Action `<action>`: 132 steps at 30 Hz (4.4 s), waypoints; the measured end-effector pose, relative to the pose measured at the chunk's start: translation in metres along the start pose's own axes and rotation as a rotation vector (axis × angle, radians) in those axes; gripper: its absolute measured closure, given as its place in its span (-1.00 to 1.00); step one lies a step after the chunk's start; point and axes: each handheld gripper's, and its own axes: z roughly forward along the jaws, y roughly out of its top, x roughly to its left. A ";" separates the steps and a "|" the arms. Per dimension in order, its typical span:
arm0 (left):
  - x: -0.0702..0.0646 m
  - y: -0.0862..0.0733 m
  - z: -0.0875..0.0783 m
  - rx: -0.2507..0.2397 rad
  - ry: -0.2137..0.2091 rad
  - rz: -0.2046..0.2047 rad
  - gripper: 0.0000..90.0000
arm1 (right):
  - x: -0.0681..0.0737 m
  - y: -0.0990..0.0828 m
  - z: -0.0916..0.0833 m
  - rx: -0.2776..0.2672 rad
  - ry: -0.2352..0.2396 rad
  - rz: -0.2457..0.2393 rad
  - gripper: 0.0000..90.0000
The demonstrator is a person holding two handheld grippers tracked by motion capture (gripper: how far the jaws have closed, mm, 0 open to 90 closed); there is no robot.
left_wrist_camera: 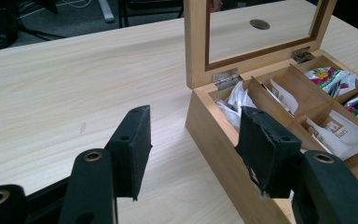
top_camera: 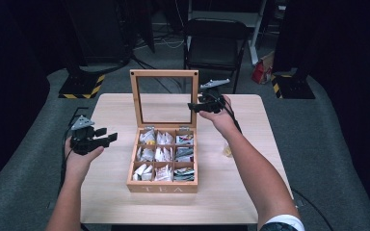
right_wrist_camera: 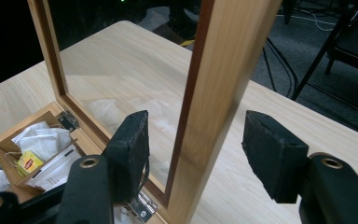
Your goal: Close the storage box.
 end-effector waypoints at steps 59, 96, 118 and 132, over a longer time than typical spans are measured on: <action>-0.015 0.030 0.007 -0.011 -0.047 0.044 -0.02 | 0.022 -0.020 -0.037 -0.039 0.096 -0.022 0.38; -0.031 0.090 0.015 -0.095 -0.142 0.064 0.34 | 0.028 -0.029 -0.041 -0.053 0.106 -0.003 0.30; -0.049 0.077 -0.014 -0.102 -0.152 0.114 0.29 | 0.044 -0.044 -0.060 -0.087 0.137 -0.006 0.10; -0.055 0.050 -0.023 -0.093 -0.179 0.128 0.24 | 0.062 -0.061 -0.079 -0.089 0.153 -0.053 0.01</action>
